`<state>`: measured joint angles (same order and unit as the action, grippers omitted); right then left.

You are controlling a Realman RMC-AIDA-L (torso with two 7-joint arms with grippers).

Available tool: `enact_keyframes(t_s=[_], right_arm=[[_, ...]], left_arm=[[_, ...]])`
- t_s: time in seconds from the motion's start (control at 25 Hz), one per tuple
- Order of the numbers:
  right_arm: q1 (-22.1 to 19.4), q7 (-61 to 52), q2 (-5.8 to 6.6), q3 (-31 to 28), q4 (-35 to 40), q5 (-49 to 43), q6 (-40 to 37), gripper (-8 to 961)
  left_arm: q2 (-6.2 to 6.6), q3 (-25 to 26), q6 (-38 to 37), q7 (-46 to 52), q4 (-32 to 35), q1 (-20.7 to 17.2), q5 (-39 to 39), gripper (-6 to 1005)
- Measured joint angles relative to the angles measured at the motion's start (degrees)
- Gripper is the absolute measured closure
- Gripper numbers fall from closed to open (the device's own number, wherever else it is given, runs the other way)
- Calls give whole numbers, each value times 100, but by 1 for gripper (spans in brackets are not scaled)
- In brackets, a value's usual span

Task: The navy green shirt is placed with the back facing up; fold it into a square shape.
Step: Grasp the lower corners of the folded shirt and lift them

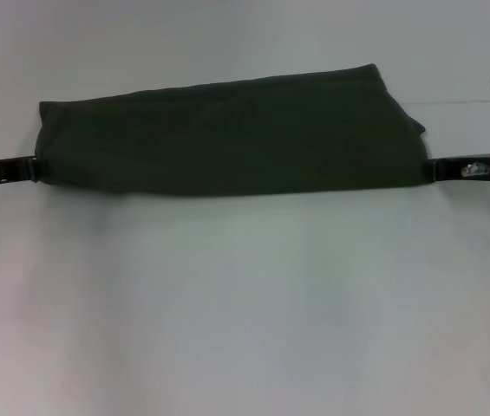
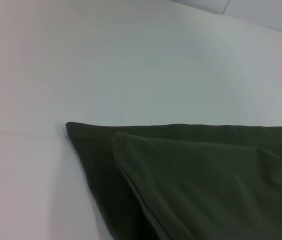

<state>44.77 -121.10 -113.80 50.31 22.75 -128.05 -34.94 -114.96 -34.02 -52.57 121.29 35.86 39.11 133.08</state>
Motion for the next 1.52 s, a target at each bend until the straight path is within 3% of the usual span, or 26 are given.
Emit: enact_keyframes(t_s=[0.36,0.64,0.8,1.08,1.52], right_arm=[[-297,-45,22,-234,454,-4,-416,906],[72,-504,88,-197,301,-522,-338,866],[357,-1052,167,-188,117,-1157,-279,726],[568,-1598,154,-162,71,-1889,-281,405],[671,-1566,42,-147,-283,-1941,193,383]], left_arm=[[7,8,-50,0,26,-1,35,985],[10,-19,-59,0,26,11,35,986],[10,-23,-84,0,27,11,22,986],[10,-1,-186,0,79,9,11,986],[10,1,-201,0,87,9,23,985]])
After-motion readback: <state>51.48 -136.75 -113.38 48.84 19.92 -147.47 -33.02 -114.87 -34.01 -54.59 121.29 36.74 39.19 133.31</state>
